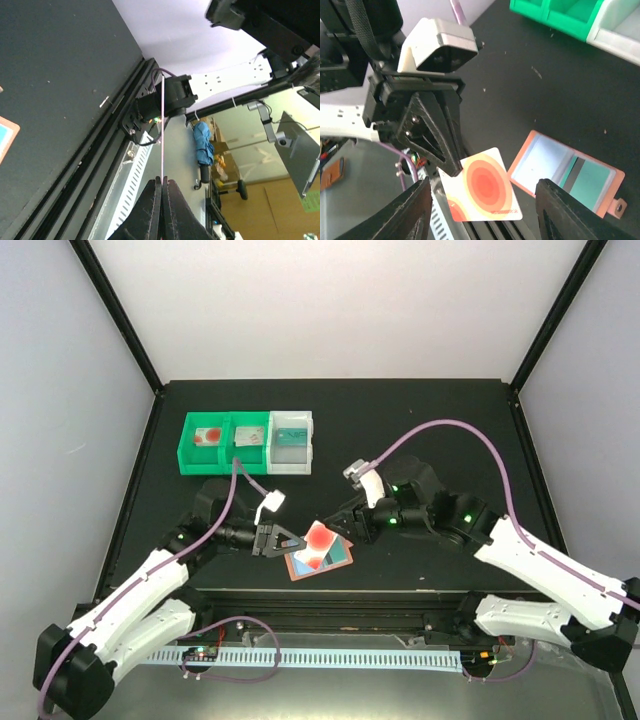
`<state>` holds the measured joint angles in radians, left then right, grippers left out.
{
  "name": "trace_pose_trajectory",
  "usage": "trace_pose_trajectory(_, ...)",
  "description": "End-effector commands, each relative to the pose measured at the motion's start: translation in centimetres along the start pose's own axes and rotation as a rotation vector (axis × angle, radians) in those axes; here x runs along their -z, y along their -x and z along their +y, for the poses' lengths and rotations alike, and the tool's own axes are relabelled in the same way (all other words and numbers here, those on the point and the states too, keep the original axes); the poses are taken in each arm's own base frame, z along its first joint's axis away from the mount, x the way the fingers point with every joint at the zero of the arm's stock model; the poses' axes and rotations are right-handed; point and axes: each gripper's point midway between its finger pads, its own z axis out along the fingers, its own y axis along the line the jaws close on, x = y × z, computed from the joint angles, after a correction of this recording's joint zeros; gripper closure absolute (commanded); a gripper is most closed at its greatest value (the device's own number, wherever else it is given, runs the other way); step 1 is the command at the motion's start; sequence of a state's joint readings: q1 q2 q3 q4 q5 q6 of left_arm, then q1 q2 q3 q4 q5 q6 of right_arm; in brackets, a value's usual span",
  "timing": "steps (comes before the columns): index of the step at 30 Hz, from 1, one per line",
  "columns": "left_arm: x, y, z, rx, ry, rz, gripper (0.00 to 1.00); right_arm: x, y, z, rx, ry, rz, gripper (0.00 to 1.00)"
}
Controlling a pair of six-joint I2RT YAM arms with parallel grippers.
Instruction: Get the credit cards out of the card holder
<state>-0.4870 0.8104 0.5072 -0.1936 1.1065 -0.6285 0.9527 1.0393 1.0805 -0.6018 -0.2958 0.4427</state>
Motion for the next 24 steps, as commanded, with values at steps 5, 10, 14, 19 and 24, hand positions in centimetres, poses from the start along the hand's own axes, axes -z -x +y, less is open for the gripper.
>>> trace_pose_trajectory(5, 0.0, -1.7, -2.3, -0.102, -0.078, 0.068, 0.98, -1.9, -2.8, 1.7, 0.058, 0.138, 0.209, 0.43)
trace_pose_trajectory(10, -0.1, -2.0, -2.7, -0.119, -0.09, 0.075, 0.98, -2.6, -3.5, 2.3, 0.042, 0.203, 0.233, 0.48)
trace_pose_trajectory(14, -0.2, -2.0, -2.8, -0.127, -0.093, 0.075, 0.99, -2.6, -3.8, 2.9, 0.044, 0.25, 0.228, 0.55)
trace_pose_trajectory(19, -0.1, -1.9, -3.1, -0.142, -0.098, 0.069, 0.98, -2.8, -4.0, 3.0, 0.03, 0.271, 0.224, 0.69)
trace_pose_trajectory(24, -0.1, -1.8, -2.9, -0.138, -0.079, 0.061, 0.97, -2.5, -3.6, 3.4, 0.023, 0.285, 0.194, 0.95)
